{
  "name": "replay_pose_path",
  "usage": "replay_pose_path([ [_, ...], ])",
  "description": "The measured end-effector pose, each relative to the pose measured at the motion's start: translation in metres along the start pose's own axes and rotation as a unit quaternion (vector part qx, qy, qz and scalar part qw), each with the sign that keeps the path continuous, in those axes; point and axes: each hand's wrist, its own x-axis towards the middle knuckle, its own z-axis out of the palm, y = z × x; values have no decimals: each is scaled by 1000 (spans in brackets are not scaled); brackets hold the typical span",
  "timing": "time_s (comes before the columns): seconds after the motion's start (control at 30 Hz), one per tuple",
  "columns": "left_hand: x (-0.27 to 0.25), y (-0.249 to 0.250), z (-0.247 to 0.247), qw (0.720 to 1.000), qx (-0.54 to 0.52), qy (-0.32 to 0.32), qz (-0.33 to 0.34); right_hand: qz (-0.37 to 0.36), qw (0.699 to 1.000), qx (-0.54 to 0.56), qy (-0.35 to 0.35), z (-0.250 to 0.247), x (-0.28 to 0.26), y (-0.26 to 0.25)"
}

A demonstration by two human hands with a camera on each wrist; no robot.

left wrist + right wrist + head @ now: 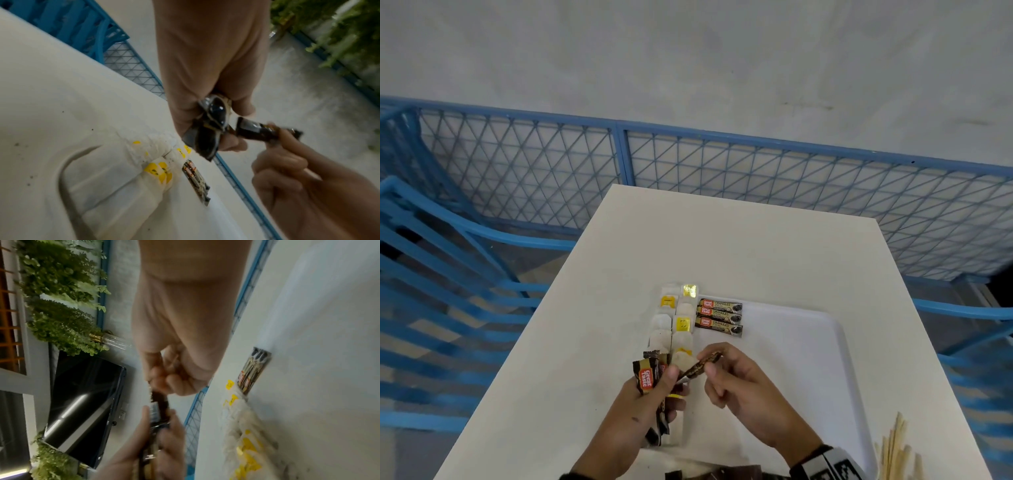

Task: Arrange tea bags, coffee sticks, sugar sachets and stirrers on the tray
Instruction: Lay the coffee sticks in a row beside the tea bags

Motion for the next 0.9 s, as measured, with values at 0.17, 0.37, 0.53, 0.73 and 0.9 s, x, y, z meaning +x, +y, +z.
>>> replay_pose_path([
  [0.17, -1, 7, -3, 999, -37, 13, 32, 34, 999, 13, -33, -8, -11, -4],
  [0.37, 0, 7, -6, 997, -35, 29, 55, 38, 994, -98, 33, -7, -12, -4],
  [0.53, -2, 4, -12, 997, -27, 37, 56, 64, 989, -123, 46, -14, -8, -3],
  [0.73, 0, -1, -18, 998, -29, 51, 21, 62, 982, -121, 132, -34, 5, 7],
  [0.9, -2, -4, -21, 996, -24, 87, 15, 65, 936, -151, 312, -65, 26, 22],
])
